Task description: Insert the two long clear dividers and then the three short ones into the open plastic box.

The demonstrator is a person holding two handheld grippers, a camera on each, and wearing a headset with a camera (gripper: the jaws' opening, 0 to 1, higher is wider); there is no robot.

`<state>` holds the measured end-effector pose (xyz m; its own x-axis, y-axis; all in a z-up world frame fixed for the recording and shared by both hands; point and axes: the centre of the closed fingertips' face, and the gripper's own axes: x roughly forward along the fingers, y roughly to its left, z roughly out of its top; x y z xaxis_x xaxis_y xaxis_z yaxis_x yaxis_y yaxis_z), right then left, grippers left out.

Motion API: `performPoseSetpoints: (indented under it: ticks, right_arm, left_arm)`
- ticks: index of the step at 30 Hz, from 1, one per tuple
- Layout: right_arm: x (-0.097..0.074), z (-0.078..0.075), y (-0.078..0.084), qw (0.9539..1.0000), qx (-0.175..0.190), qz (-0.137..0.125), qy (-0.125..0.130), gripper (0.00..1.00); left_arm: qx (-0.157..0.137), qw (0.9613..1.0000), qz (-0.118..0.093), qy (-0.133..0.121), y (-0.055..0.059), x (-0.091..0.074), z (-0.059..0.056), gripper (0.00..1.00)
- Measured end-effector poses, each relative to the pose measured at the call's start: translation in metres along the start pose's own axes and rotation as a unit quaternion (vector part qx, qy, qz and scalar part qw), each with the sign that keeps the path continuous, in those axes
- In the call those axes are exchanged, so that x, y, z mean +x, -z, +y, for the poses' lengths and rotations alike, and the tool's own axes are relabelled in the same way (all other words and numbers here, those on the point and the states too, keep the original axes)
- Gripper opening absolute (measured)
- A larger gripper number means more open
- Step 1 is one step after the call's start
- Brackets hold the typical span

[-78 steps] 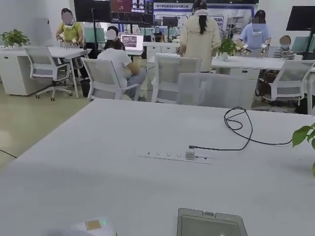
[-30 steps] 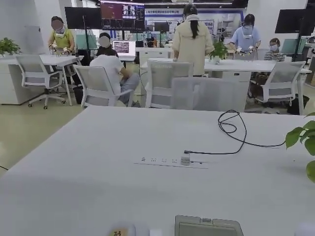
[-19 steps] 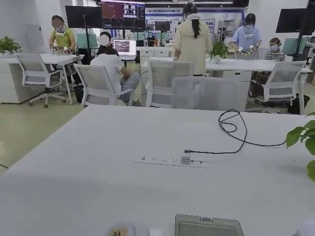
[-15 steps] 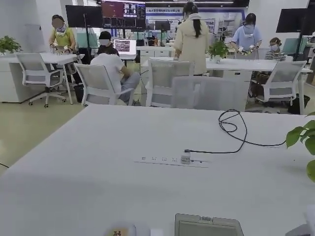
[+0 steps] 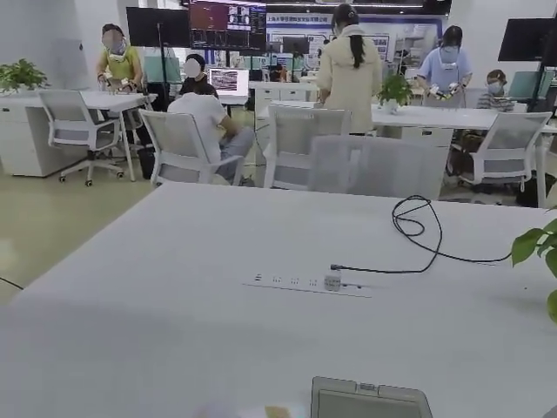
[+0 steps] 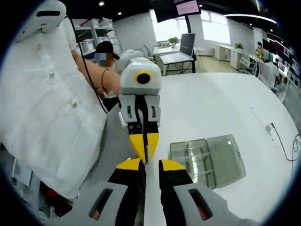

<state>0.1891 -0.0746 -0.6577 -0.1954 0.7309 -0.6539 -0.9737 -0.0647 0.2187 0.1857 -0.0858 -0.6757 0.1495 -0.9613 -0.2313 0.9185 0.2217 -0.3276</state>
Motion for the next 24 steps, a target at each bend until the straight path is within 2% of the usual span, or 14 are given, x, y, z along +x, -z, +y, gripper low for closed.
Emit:
performPoseSetpoints:
  ticks: [4,11,21,24]
  right_arm:
    - [0.004,0.005,-0.003,0.9998,0.006,-0.010,-0.018,0.13]
    - [0.007,0.012,-0.002,0.9991,0.005,-0.007,-0.040,0.07]
    - [0.008,0.014,-0.002,0.9987,-0.013,-0.006,-0.048,0.03]
    - [0.009,0.014,0.000,0.9987,-0.016,-0.005,-0.049,0.03]
  left_arm:
    - [0.002,0.9999,-0.010,0.009,-0.002,-0.002,-0.004,0.00]
    - [0.001,0.9997,-0.019,0.013,-0.004,-0.003,-0.006,0.00]
    - [0.008,0.9996,-0.022,0.015,-0.003,-0.003,-0.009,0.00]
    - [0.018,0.9995,-0.021,0.013,-0.002,-0.003,-0.008,0.00]
